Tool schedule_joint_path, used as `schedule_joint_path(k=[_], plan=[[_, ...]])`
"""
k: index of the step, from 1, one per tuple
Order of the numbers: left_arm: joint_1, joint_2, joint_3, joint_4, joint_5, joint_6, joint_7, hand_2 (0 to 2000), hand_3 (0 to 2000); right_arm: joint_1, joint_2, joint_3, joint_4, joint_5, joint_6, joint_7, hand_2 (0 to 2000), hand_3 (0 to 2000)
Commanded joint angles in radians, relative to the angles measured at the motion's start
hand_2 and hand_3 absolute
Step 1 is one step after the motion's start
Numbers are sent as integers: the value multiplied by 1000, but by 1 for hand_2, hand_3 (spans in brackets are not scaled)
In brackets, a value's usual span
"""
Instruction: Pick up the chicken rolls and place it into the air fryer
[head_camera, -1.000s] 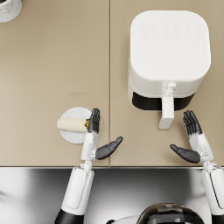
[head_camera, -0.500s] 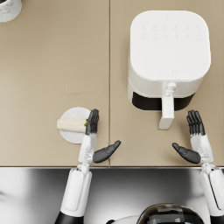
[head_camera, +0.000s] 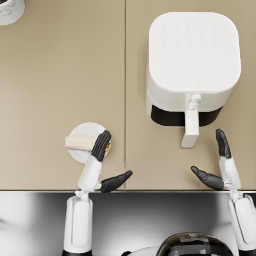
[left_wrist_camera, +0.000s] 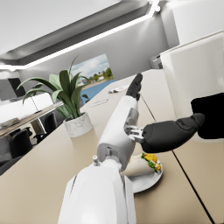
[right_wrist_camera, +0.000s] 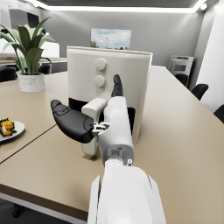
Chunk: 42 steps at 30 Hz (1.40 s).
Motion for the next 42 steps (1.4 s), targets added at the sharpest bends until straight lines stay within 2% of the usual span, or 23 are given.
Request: schedule_joint_path(k=[1, 4, 7, 14, 21, 23, 29, 38, 42], plan=[[17, 0, -54, -4, 45, -50, -9, 0, 0, 2, -4, -3, -6, 1, 0, 0, 0, 0], [36, 0, -62, -2, 180, -130, -22, 0, 0, 2, -12, -2, -15, 3, 0, 0, 0, 0], [59, 1, -50, 8, 316, -159, -26, 0, 0, 3, -20, -6, -22, 4, 0, 0, 0, 0], [112, 3, -51, 32, 633, -174, 26, 0, 0, 10, -40, -13, -39, 4, 0, 0, 0, 0], [103, 8, -53, 52, 952, -176, 37, 0, 0, 20, -60, -28, -59, 4, 0, 0, 0, 0], [151, 7, -37, 100, 1030, -176, 38, 0, 0, 19, -64, -31, -59, 4, 0, 0, 0, 0], [223, 17, 11, 233, 1101, -176, 39, 0, 0, 14, -75, -49, -71, 4, 0, 0, 0, 0], [254, 34, 61, 451, 1112, -176, 39, 0, 0, 25, -98, -52, -84, 4, 0, 0, 0, 0], [275, 40, 70, 489, 1113, -154, 40, 0, 0, 35, -109, -47, -90, 4, 0, 0, 0, 0]])
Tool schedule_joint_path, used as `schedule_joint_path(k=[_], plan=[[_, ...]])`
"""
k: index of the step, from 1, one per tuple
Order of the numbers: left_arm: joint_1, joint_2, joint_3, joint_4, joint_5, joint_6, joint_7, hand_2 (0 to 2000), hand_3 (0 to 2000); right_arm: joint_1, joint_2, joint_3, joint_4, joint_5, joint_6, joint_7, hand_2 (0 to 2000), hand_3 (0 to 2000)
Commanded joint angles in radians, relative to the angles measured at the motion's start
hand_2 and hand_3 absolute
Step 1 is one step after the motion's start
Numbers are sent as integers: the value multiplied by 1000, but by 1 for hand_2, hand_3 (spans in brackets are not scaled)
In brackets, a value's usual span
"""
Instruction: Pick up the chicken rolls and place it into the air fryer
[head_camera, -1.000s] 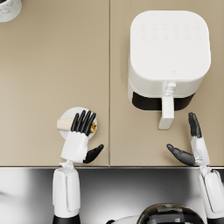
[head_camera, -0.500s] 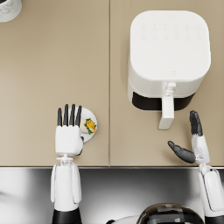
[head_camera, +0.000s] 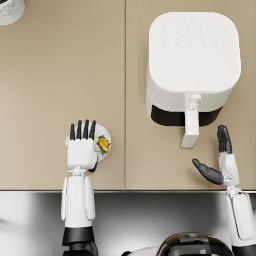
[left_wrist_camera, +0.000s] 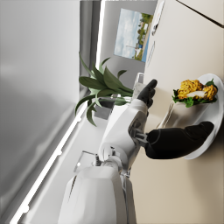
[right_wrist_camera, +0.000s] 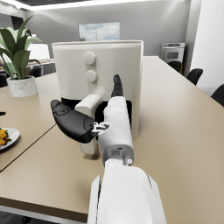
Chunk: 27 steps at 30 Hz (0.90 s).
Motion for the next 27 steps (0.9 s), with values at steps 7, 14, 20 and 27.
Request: schedule_joint_path(k=[7, 14, 20, 27], plan=[[66, 12, 39, 119, 0, 21, -14, 1361, 327, 20, -20, -11, -8, 0, 0, 0, 0, 0], [118, 21, 60, 226, 0, 66, -35, 2000, 2000, 60, -46, 2, -87, 0, 0, 0, 0, 0], [112, 29, 55, 34, 0, 346, -7, 2000, 2000, 120, -77, 62, -305, 0, 0, 0, 0, 0], [118, 41, 59, -185, -1, 425, -3, 2000, 2000, 177, -109, 97, -441, 0, 0, 0, 0, 0]])
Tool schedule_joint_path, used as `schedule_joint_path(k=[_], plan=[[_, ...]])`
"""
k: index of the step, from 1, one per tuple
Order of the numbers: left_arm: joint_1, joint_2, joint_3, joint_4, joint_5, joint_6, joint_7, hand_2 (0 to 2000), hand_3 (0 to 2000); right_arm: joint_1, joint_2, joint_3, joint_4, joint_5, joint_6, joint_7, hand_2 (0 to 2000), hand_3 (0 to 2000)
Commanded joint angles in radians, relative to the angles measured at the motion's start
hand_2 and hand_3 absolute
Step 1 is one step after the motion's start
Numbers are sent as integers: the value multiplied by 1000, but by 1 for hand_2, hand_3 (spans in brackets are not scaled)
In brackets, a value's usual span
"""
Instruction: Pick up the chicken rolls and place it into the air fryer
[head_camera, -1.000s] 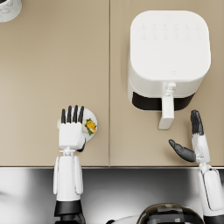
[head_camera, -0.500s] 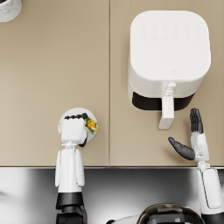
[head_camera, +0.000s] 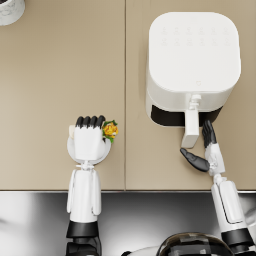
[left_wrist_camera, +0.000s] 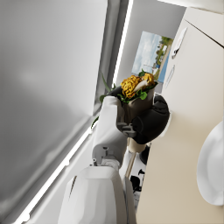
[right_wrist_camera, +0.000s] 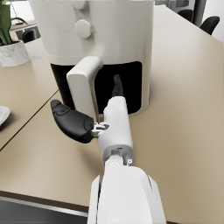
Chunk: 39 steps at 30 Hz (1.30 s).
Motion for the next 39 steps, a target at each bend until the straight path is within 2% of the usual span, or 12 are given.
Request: schedule_joint_path(k=[1, 8, 9, 10, 13, 14, 16, 17, 24, 31, 32, 39], plan=[[28, 7, 4, -134, 0, 2, 0, 2000, 2000, 38, -15, 30, -53, 0, 0, 0, 0, 0], [44, 22, 19, -197, 0, 9, -1, 2000, 2000, 77, -45, 102, -100, 0, -3, 0, 0, 0], [49, 25, 21, -200, -1, 10, -1, 2000, 2000, 76, -44, 110, -90, 1, -17, 0, 1361, 327], [52, 27, 25, -207, -1, 11, -1, 2000, 2000, 84, -45, 117, -90, 2, -43, 0, 2000, 653], [56, 33, 30, -203, -1, 8, -1, 2000, 2000, 114, -53, 124, -101, 4, -135, 0, 2000, 1633], [61, 36, 40, -199, -1, 7, -1, 2000, 2000, 119, -55, 133, -91, 4, -134, 0, 2000, 1960], [70, 42, 48, -196, -1, 6, -1, 2000, 2000, 119, -40, 172, -63, 8, -54, -2, 2000, 2000], [75, 45, 58, -192, -1, 5, -1, 2000, 2000, 104, -23, 200, -39, 10, -49, -1, 2000, 2000], [125, 81, 146, -211, -1, 4, -1, 2000, 2000, -14, 150, 391, 224, 9, -141, -6, 2000, 2000], [204, 159, 256, -208, -1, 0, -1, 2000, 2000, 23, 303, 643, 406, 7, -157, -10, 2000, 2000], [214, 161, 275, -209, -1, -2, -2, 2000, 2000, -19, 279, 607, 416, 7, -161, -9, 2000, 2000], [269, 219, 383, -129, -1, -2, -3, 2000, 2000, -55, 301, 649, 566, 5, -194, -8, 2000, 2000]])
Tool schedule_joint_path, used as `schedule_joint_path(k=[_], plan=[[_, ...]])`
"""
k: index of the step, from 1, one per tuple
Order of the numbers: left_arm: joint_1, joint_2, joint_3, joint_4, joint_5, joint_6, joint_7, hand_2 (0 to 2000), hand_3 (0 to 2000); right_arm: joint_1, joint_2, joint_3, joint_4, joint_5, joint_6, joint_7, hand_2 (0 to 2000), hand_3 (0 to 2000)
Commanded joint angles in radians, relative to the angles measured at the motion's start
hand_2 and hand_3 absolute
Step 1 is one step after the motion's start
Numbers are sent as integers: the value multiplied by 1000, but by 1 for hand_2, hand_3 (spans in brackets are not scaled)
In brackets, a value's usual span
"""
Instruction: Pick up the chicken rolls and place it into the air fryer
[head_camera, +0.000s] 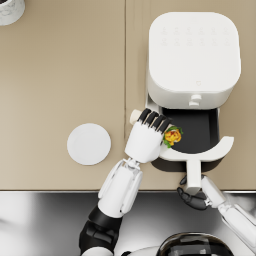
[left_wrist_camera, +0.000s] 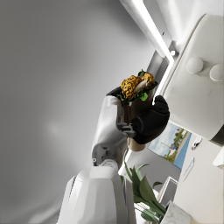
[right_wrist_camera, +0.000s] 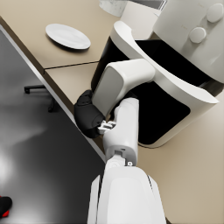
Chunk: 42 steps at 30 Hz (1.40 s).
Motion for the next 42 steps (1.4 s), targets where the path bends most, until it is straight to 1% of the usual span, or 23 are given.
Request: schedule_joint_path(k=[1, 5, 6, 7, 10, 11, 12, 13, 14, 15, 16, 17, 18, 21, 22, 23, 24, 26, 29, 32, 36, 39, 42], plan=[[57, 44, 68, 41, 0, 0, 0, 2000, 2000, -30, -305, 69, 144, 0, 4, 1, 2000, 2000], [81, 73, 120, 86, 0, 1, 0, 2000, 2000, -61, -330, 69, 146, -1, 5, 5, 2000, 2000], [215, -102, 346, 95, 0, 2, 0, 2000, 2000, -67, -330, 69, 146, -1, 4, 5, 2000, 2000], [110, 31, 196, 102, -1, 2, -1, 2000, 2000, -65, -329, 68, 149, -1, 2, 5, 2000, 2000], [121, 45, 233, 133, 0, -2, 0, 2000, 2000, -74, -339, 68, 151, -1, -3, 5, 2000, 2000], [123, 51, 241, 140, 0, -2, 1, 2000, 2000, -70, 67, 18, 90, -1, -8, 4, 2000, 2000], [125, 56, 253, 150, 0, -3, 1, 2000, 2000, -78, -340, 68, 146, -1, -11, 4, 2000, 2000], [118, 54, 260, 149, 0, -3, 1, 639, 1673, -76, -340, 68, 148, -1, -16, 4, 2000, 2000], [112, 51, 259, 148, 1, 17, 2, 0, 1347, -76, 64, 17, 91, -2, -19, 3, 2000, 2000], [105, 49, 247, 152, 1, 24, 1, 0, 1020, -74, -334, 68, 153, -2, -24, 3, 2000, 2000], [91, 40, 238, 139, 1, 37, 2, 0, 693, -78, 61, 17, 89, -2, -26, 2, 2000, 2000], [74, 29, 214, 128, 1, 43, 2, 0, 367, -73, -339, 68, 154, -1, -29, 2, 2000, 2000], [53, 16, 182, 114, 1, 48, 2, 0, 40, -75, -345, 68, 149, -2, -33, 2, 2000, 2000], [5, -14, 68, 90, 1, 65, 3, 0, 0, -76, -350, 68, 147, -2, -35, 2, 2000, 2000], [-16, -25, 19, 77, 1, 68, 3, 0, 0, -79, 51, 15, 79, -2, -32, 2, 2000, 2000], [-45, -38, -44, 59, 1, 71, 4, 0, 0, -79, 51, 14, 78, -2, -30, 2, 2000, 2000], [-69, -45, -116, 43, 1, 73, 4, 0, 0, -68, -345, 68, 143, -2, -30, 1, 2000, 2000], [-112, -52, -236, 9, 1, 76, 4, 0, 0, -51, -348, 67, 124, -2, 9, 3, 2000, 2000], [-163, -53, -367, -51, 1, 77, 4, 0, 0, -19, -349, 66, 112, -1, 28, 4, 2000, 2000], [-230, -41, -496, -122, 1, 78, 4, 0, 0, 42, -320, 62, 77, -1, 47, 4, 2000, 2000], [-285, -32, -565, -165, 0, 78, 4, 0, 0, 140, -287, 60, 14, -1, 94, 5, 2000, 2000], [-292, -34, -591, -160, 0, 78, 4, 0, 0, 194, -274, 63, -32, -1, 146, 8, 2000, 2000], [-293, -39, -603, -154, 0, 78, 4, 0, 0, 241, -280, 65, -95, 0, 182, 10, 2000, 2000]])
